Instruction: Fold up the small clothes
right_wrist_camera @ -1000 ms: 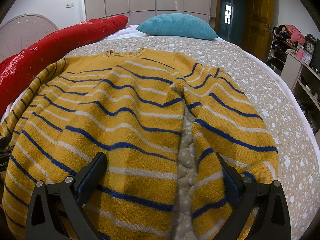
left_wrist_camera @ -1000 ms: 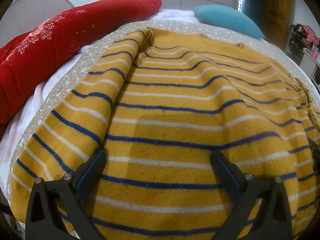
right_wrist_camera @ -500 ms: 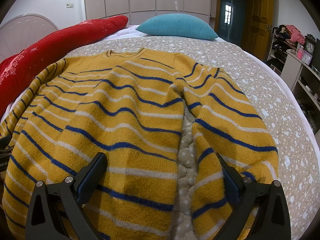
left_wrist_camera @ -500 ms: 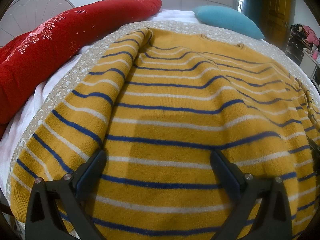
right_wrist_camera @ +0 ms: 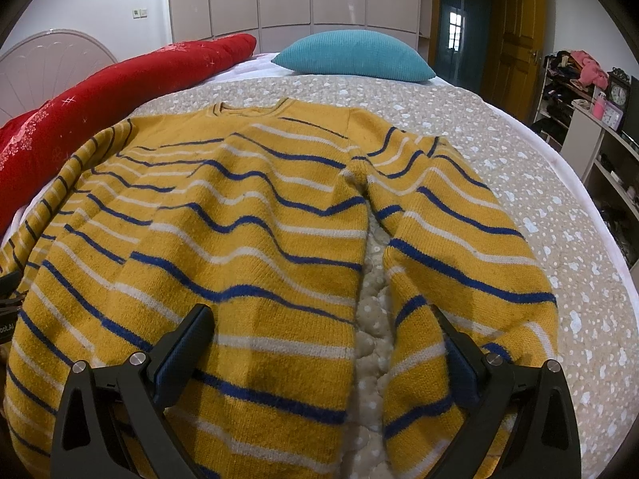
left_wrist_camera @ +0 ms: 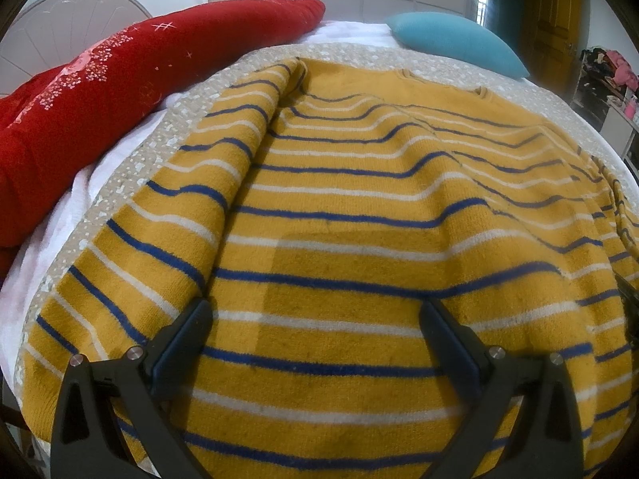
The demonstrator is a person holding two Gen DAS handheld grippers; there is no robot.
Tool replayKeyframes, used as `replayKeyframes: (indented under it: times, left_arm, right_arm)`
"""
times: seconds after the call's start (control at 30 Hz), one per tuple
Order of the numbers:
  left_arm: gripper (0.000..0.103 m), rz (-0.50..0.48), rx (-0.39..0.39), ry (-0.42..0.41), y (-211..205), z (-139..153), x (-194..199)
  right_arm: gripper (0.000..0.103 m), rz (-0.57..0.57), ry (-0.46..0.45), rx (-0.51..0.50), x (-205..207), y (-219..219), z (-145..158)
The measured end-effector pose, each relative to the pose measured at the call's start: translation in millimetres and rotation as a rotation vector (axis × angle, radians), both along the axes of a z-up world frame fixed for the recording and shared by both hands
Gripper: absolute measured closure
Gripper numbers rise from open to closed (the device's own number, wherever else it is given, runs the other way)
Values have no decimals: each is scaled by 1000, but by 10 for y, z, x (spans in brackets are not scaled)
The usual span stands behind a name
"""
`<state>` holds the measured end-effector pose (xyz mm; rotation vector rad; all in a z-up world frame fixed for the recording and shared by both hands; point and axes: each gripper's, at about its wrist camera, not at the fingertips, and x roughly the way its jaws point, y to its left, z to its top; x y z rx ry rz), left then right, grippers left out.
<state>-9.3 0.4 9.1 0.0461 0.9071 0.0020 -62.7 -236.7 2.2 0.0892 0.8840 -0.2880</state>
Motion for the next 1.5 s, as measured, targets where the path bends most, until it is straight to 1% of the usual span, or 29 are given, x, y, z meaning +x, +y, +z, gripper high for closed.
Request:
replayKeyframes:
  times: [0.07, 0.17, 0.23, 0.3, 0.4, 0.43, 0.53, 0.77, 0.87, 1.03, 1.17, 1.3, 1.37, 1.4, 1.43, 1.47, 1.5]
  left_arm:
    - [0, 10, -9, -5, 35, 60, -58]
    - [0, 17, -47, -4, 135, 152, -201]
    - [0, 19, -53, -27, 217, 233, -334]
    - [0, 23, -30, -55, 308, 294, -449]
    - [0, 63, 31, -54, 446, 310, -505]
    - [0, 74, 34, -52, 471, 311, -511]
    - [0, 84, 8, -52, 528, 338, -542]
    - [0, 74, 23, -48, 371, 334, -671]
    - [0, 82, 37, -49, 372, 327, -724]
    - [0, 146, 41, -62, 606, 350, -732]
    - [0, 247, 102, -103, 895, 406, -737]
    - [0, 295, 103, -65, 1162, 334, -691]
    - [0, 304, 83, -35, 1280, 261, -655]
    - [15, 288, 52, -21, 1312, 232, -640]
    - [57, 250, -15, 4, 1354, 195, -622]
    - [68, 232, -57, 22, 1378, 175, -622]
    - [78, 237, -80, 14, 1409, 201, -632]
  right_arm:
    - [0, 0, 0, -1, 3, 0, 1]
    - [0, -1, 1, -2, 3, 0, 0]
    - [0, -1, 1, -4, -2, -2, 1]
    - [0, -1, 4, -8, 4, -2, 1]
    - [0, -3, 5, -13, -1, 7, -1]
    - [0, -3, 5, -15, -3, 9, -2]
    - [0, -3, 5, -15, -3, 8, -2]
    - [0, -5, 1, -19, -31, 7, -6]
    - [0, -5, 1, -19, -31, 9, -5]
    - [0, -5, 1, -20, -27, 16, -4]
    - [0, -5, 1, -20, -26, 16, -4]
    - [0, -6, 1, -20, -27, 17, -4]
    - [0, -6, 2, -21, -27, 16, -4]
    - [0, -6, 2, -21, -28, 16, -4]
    - [0, -6, 2, -21, -28, 16, -5]
    - [0, -6, 2, -22, -28, 13, -5]
    - [0, -6, 2, -21, -29, 15, -5]
